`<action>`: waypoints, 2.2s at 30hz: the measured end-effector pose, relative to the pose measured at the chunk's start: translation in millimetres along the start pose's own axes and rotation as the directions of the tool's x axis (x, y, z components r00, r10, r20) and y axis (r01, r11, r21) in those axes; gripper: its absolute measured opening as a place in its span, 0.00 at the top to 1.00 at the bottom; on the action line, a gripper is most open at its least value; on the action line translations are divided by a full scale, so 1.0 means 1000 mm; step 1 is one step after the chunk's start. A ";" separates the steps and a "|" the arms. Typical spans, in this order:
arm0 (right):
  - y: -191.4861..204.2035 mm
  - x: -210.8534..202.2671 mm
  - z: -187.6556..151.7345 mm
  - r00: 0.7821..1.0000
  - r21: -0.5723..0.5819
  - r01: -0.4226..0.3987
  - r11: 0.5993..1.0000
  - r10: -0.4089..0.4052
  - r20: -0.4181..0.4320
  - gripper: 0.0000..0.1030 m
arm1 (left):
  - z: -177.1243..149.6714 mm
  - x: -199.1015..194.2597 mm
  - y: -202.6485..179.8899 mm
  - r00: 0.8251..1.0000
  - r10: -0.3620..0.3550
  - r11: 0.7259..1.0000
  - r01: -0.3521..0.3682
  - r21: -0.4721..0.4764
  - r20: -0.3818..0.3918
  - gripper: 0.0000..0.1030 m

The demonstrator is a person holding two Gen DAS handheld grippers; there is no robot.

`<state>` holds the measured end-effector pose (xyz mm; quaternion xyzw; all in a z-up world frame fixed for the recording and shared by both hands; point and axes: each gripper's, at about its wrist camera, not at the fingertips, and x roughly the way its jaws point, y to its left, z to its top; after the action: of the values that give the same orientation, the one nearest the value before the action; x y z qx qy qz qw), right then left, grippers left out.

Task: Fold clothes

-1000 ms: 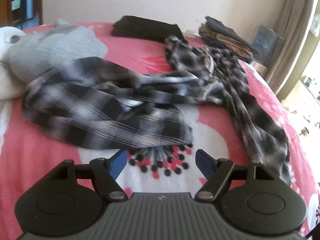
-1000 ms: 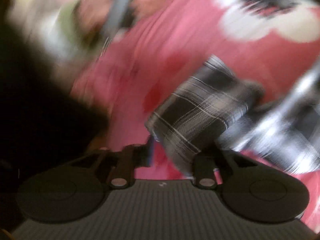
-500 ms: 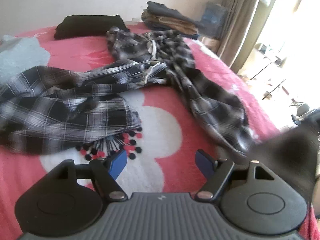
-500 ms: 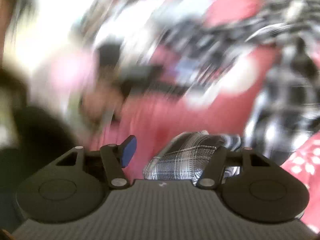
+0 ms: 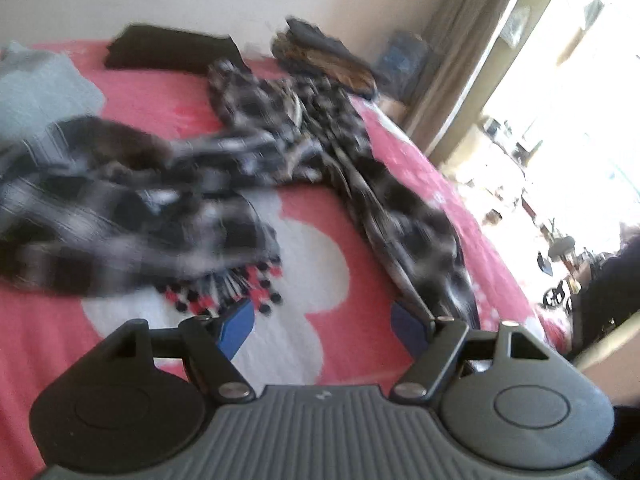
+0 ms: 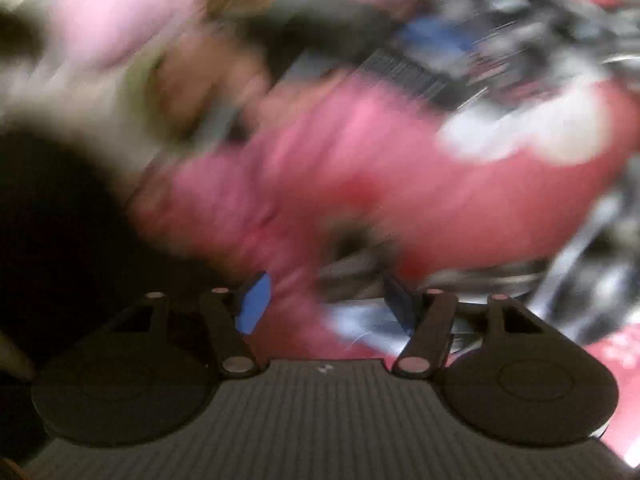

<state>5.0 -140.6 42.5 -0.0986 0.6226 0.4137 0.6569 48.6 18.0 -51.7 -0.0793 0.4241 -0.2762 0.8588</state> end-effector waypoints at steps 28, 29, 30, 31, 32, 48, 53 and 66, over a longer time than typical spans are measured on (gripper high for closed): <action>-0.434 -0.103 0.024 0.630 0.750 -0.002 0.662 -0.581 0.515 0.46 | 0.148 0.075 0.051 0.931 0.365 0.920 -0.361 -0.153 -0.003 0.35; -0.445 -0.100 0.028 0.640 0.741 -0.024 0.671 -0.559 0.527 0.46 | 0.158 0.084 0.055 0.926 0.377 0.913 -0.374 -0.160 -0.014 0.35; -0.457 -0.097 0.032 0.650 0.732 -0.047 0.679 -0.536 0.539 0.46 | 0.168 0.092 0.058 0.921 0.389 0.907 -0.387 -0.168 -0.024 0.35; -0.469 -0.093 0.037 0.659 0.723 -0.069 0.687 -0.513 0.550 0.46 | 0.178 0.101 0.060 0.917 0.398 0.899 -0.395 -0.186 -0.027 0.35; -0.481 -0.090 0.041 0.667 0.714 -0.092 0.694 -0.489 0.562 0.46 | 0.186 0.110 0.063 0.918 0.395 0.896 -0.392 -0.209 -0.029 0.35; -0.549 -0.053 0.060 0.717 0.520 -0.394 0.758 -0.101 0.690 0.70 | 0.241 0.230 0.073 0.899 0.402 0.852 -0.437 -0.287 -0.176 0.94; -0.532 -0.052 0.070 0.734 0.488 -0.290 0.823 -0.136 0.665 0.96 | 0.256 0.203 0.077 0.866 0.487 0.840 -0.500 -0.211 -0.115 0.95; -0.548 -0.062 0.064 0.767 0.584 -0.189 0.789 -0.253 0.590 0.94 | 0.278 0.182 0.133 0.707 0.701 0.658 -0.692 -0.297 -0.094 0.53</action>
<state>424.4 -474.9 -100.3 0.2558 0.4577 0.1850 0.8312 406.0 2.9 -51.2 -0.0491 0.4476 0.1447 0.8811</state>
